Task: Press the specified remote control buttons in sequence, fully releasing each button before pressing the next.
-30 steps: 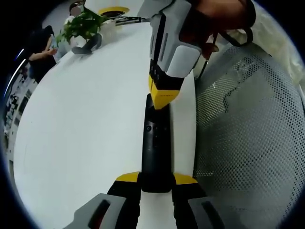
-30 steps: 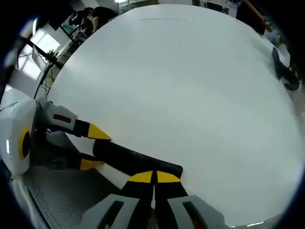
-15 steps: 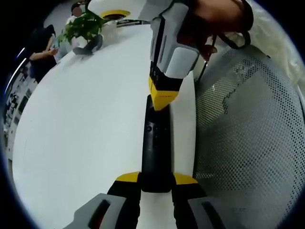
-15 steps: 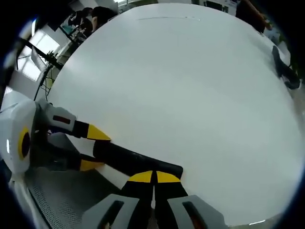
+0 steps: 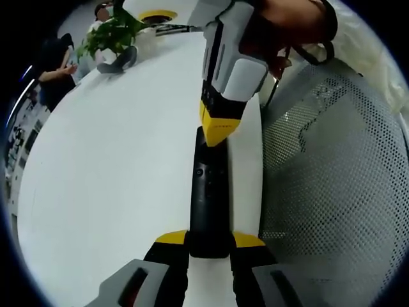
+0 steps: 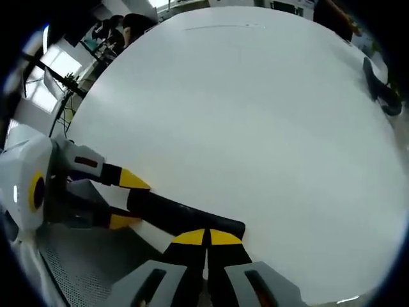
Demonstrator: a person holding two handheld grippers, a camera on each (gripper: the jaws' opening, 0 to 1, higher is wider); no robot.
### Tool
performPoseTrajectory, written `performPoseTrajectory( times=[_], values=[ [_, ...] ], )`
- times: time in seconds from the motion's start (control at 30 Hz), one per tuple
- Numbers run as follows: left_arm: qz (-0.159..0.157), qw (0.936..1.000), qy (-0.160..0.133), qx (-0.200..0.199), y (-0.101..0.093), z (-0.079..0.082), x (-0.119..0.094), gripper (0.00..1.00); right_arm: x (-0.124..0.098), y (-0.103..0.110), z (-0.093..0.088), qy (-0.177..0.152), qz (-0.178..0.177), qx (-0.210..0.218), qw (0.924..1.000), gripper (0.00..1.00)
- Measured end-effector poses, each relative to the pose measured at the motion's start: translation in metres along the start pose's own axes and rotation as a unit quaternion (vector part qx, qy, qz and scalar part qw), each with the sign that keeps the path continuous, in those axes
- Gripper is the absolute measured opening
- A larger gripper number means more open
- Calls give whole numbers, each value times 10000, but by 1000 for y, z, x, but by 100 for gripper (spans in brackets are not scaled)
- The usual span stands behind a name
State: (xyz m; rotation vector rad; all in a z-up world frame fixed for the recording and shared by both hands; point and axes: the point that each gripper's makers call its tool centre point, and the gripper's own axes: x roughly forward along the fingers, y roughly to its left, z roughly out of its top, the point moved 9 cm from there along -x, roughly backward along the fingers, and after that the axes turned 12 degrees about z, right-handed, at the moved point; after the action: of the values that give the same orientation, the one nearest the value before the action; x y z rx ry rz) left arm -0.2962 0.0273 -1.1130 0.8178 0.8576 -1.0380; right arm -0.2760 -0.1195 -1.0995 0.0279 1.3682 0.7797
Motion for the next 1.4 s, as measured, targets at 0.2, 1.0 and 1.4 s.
performPoseTrajectory(
  times=[0.2, 1.0, 1.4],
  values=[
    [8, 10000, -6, 3, 0, 0, 0, 24, -3, 2, 9, -272, 51, -32, 9996, 0],
    [3, 9999, -68, -75, 0, -1, 0, 24, 9, 6, 7, -197, 193, 143, 9995, 0],
    [-22, 9999, -66, -106, 1, -1, 0, 24, 12, 8, 14, 137, 3, 144, 9998, 0]
  ],
)
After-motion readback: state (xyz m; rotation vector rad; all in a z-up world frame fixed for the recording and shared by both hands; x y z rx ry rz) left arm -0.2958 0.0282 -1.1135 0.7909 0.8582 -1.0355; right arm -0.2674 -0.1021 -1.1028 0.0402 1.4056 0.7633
